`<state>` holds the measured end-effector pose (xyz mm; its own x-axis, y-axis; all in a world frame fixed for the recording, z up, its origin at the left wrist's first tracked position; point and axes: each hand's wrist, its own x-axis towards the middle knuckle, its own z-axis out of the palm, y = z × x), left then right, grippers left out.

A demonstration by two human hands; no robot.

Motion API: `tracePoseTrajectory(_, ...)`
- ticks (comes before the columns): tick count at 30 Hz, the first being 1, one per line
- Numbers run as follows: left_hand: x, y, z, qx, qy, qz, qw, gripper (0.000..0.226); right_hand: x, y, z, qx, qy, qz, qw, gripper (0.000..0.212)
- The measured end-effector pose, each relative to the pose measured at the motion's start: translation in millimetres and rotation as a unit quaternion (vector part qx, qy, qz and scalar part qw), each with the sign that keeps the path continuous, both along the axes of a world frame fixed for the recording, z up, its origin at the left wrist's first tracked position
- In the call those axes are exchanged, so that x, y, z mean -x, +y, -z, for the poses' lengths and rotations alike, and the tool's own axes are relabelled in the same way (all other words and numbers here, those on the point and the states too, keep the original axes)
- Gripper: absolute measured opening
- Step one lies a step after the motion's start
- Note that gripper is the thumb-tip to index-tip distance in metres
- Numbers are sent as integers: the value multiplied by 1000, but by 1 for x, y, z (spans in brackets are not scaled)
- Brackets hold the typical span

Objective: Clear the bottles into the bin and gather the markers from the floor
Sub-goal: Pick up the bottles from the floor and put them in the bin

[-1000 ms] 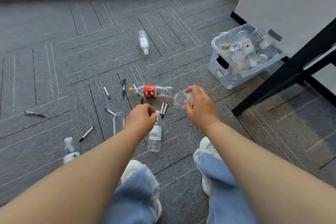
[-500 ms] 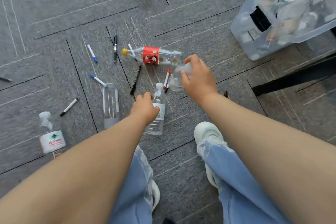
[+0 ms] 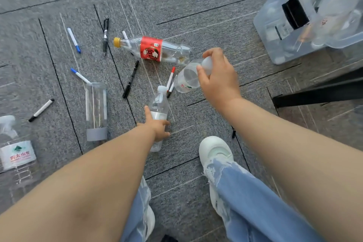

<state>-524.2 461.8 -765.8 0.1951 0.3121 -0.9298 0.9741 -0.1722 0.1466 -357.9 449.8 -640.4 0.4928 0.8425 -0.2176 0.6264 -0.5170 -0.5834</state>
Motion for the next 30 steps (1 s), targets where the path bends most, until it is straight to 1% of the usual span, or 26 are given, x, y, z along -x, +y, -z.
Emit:
tracePoseTrajectory(3,-4,-2,5,-22,-5,-5,1000,59,-2,-2,2,5,2,-13,1000,29)
tracePoseTrajectory(5,-8,-1,5,-60,-21,-6,998,64,-4,-5,2,0,10,-13,1000,29)
tracePoseTrajectory(9,-16,9,-11,-140,-56,-40,988,57,-17,-9,-7,-19,6,-7,1000,28)
tracePoseTrajectory(12,-21,21,-37,-183,-88,-71,977,55,-30,-8,-24,-24,1,11,1000,27)
tracePoseTrajectory(16,-35,37,-80,-204,-143,-97,964,58,-51,2,-61,-35,-6,21,999,28)
tracePoseTrajectory(17,-40,41,-93,-210,-159,-107,959,61,-56,5,-71,-40,-5,21,999,28)
tracePoseTrajectory(19,-53,49,-123,-220,-194,-127,948,75,-67,8,-93,-47,-9,23,999,27)
tracePoseTrajectory(22,-83,58,-172,-244,-241,-166,924,98,-83,4,-122,-42,-21,25,999,28)
tracePoseTrajectory(24,-105,61,-206,-273,-266,-204,902,102,-94,-1,-141,-42,-19,27,999,28)
tracePoseTrajectory(27,-140,64,-247,-274,-327,-269,864,88,-115,-6,-167,-52,-25,36,998,27)
tracePoseTrajectory(30,-170,62,-271,-220,-362,-380,822,71,-135,-11,-189,-65,-43,59,995,27)
